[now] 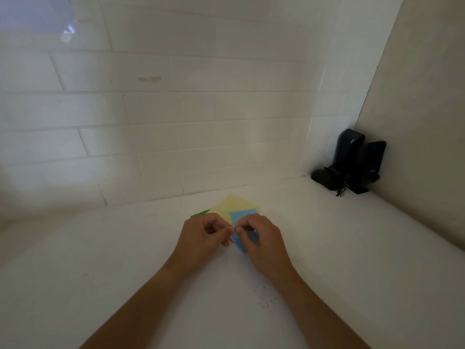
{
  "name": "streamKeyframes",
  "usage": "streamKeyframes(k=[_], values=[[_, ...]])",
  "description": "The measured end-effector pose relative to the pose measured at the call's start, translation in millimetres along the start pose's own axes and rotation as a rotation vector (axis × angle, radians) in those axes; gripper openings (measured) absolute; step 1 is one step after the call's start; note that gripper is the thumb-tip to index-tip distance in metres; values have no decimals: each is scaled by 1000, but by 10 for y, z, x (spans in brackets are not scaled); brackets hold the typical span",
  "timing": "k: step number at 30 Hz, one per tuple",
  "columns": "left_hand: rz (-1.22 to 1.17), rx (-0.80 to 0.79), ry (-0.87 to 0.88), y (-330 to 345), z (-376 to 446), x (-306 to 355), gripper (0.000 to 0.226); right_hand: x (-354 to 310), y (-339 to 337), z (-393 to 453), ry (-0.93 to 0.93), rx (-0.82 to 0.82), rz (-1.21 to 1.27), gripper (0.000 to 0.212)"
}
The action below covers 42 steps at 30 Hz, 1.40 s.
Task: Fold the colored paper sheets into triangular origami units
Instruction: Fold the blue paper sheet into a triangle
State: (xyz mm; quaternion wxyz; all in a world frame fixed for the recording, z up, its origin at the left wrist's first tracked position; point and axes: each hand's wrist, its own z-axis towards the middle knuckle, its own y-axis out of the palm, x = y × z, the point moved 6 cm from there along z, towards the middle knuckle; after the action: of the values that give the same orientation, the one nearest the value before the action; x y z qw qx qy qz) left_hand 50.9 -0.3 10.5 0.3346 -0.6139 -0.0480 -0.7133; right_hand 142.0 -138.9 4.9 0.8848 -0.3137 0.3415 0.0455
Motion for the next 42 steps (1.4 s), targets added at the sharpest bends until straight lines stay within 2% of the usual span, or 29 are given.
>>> streamKeyframes(k=[9, 14, 18, 22, 34, 42], values=[[-63, 27, -38, -49, 25, -70, 9, 48, -35, -1, 65, 56, 23, 11], [58, -25, 0, 39, 23, -82, 9, 45, -9, -11, 38, 7, 4, 14], [7, -25, 22, 43, 35, -72, 9, 29, 4, -3, 18, -7, 20, 22], [31, 20, 28, 13, 42, -64, 11, 65, -21, -4, 85, 33, 75, 10], [76, 8, 64, 48, 51, -91, 15, 25, -27, -1, 75, -5, 79, 11], [66, 53, 46, -4, 52, -89, 14, 79, -48, -18, 173, 31, 124, 17]])
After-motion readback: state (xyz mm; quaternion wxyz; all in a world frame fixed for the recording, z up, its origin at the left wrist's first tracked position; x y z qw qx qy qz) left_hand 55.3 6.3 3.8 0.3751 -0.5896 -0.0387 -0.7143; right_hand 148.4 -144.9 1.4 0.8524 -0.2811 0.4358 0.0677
